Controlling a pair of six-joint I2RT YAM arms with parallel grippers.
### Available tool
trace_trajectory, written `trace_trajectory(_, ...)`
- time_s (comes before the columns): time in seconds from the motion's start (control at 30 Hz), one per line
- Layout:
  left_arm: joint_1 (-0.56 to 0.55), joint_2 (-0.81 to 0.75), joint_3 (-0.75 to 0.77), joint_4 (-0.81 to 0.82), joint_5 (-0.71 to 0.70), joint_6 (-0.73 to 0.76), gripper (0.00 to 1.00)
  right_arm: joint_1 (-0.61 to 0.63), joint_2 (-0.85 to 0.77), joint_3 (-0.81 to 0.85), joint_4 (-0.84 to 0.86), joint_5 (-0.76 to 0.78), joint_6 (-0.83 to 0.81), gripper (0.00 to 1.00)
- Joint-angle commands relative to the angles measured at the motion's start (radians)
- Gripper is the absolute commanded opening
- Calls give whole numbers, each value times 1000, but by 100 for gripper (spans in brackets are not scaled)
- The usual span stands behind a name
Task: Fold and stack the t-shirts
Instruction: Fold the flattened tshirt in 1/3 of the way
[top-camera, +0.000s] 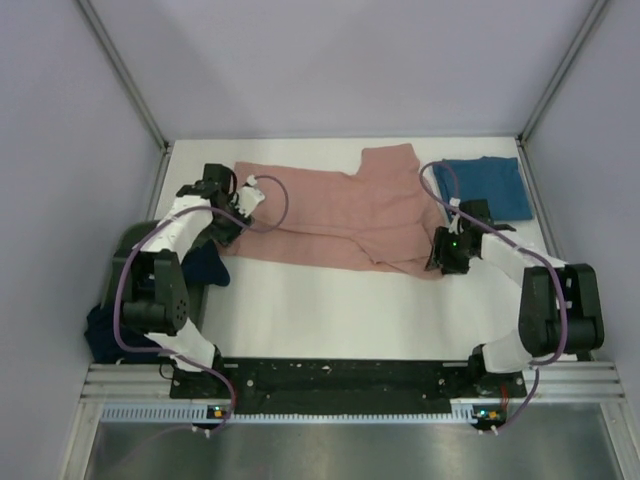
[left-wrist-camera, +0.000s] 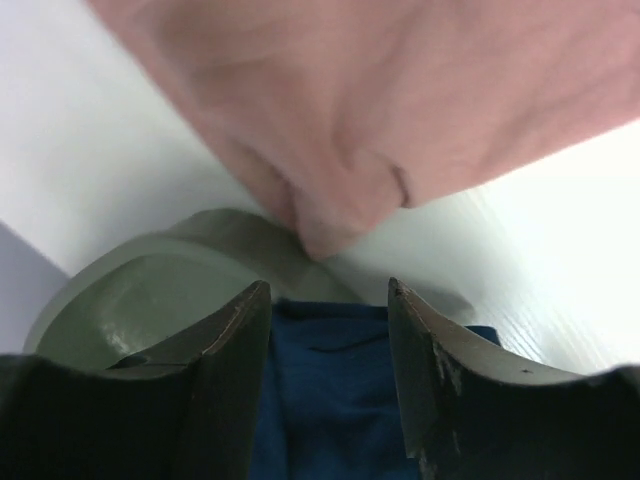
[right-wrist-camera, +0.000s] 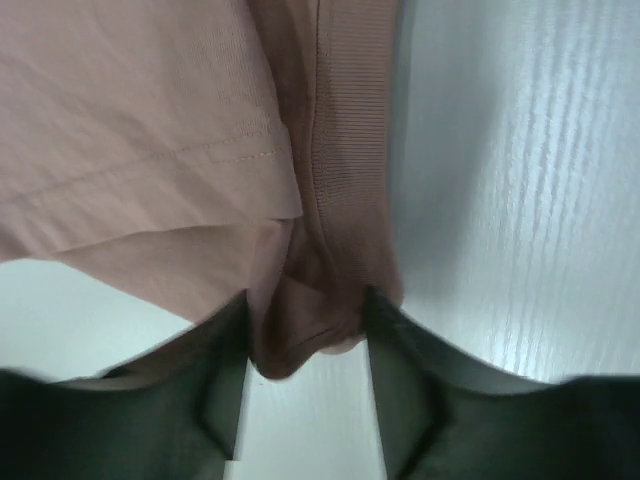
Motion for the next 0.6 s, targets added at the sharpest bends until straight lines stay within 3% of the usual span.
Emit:
trace_trajectory(0.0, -69, -113, -131, 98, 73, 143, 56, 11, 61, -9, 82, -31, 34, 31)
trace_trajectory(0.07, -106, -177, -244, 199, 63, 249, 57, -4, 53, -29, 68, -14, 34, 1)
trace_trajectory(0.23, -136, -245, -460, 428, 43, 548, 65, -105, -28, -34, 17, 23, 8, 0)
trace_trajectory(0.43, -152, -69, -460, 659, -129, 553, 63, -123, -51, 3, -67, 18, -12, 0)
trace_trajectory(0.47, -159, -48, -458, 692, -152, 550, 58, -123, -51, 17, -87, 24, -18, 0)
trace_trajectory(0.57, -185, -34, -458, 678, -200, 533, 0, -122, -48, 100, -212, 84, -68, 0)
